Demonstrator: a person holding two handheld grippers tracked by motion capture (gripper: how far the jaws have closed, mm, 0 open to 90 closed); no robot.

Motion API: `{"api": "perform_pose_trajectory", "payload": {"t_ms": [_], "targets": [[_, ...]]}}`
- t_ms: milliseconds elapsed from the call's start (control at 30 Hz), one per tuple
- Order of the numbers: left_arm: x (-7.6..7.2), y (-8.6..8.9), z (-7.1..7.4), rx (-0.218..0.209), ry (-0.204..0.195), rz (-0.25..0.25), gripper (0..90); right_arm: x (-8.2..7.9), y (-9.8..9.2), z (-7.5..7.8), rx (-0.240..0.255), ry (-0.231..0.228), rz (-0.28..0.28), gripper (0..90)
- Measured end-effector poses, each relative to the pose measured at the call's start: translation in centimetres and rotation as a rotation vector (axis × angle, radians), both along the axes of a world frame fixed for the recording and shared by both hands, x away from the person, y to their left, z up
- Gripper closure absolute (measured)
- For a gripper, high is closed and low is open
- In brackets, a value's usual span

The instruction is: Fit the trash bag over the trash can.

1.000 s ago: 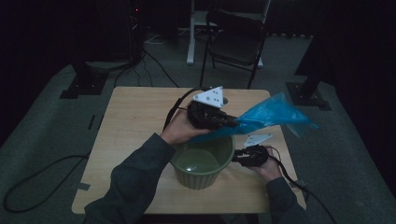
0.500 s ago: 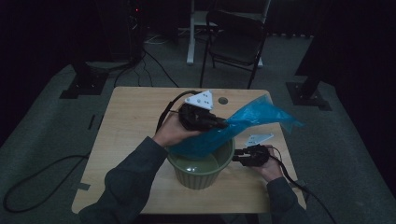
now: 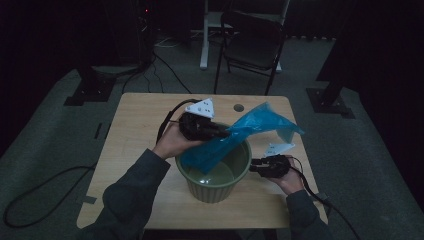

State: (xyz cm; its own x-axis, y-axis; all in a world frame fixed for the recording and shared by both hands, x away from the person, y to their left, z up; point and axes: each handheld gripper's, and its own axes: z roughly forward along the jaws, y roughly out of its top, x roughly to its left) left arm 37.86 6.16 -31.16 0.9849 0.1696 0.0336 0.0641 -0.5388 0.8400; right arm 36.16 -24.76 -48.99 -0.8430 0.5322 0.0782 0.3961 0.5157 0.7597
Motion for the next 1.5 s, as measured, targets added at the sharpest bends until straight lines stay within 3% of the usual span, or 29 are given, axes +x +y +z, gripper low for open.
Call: {"api": "perform_pose_trajectory", "payload": {"t_ms": [333, 667, 833, 933, 1100, 1333, 1500], "targets": [[0.4, 1.6, -1.3, 0.037, 0.009, 0.041, 87.3, -0.6, 0.1, 0.9, 0.004, -0.033, 0.009, 66.8], [0.3, 3.4, -2.8, 0.053, 0.036, 0.061, 87.1, -1.2, -1.5, 2.7, 0.052, -0.092, -0.039, 66.8], [-0.2, 4.6, -3.9, 0.058, 0.054, 0.060, 86.6, -1.2, -3.3, 4.0, 0.113, -0.144, -0.127, 66.5], [-0.3, 4.8, -4.2, 0.062, 0.059, 0.052, 86.5, -1.1, -3.8, 4.6, 0.123, -0.172, -0.182, 65.6], [-0.5, 5.0, -4.6, 0.066, 0.063, 0.048, 85.9, -0.5, -3.4, 5.3, 0.144, -0.205, -0.202, 65.6], [-0.5, 5.5, -5.1, 0.060, 0.076, 0.056, 85.4, 0.4, -2.7, 6.3, 0.128, -0.276, -0.272, 64.0], [-0.4, 5.8, -5.1, 0.054, 0.081, 0.063, 84.9, 0.7, -2.8, 6.8, 0.146, -0.296, -0.285, 63.4]]}}
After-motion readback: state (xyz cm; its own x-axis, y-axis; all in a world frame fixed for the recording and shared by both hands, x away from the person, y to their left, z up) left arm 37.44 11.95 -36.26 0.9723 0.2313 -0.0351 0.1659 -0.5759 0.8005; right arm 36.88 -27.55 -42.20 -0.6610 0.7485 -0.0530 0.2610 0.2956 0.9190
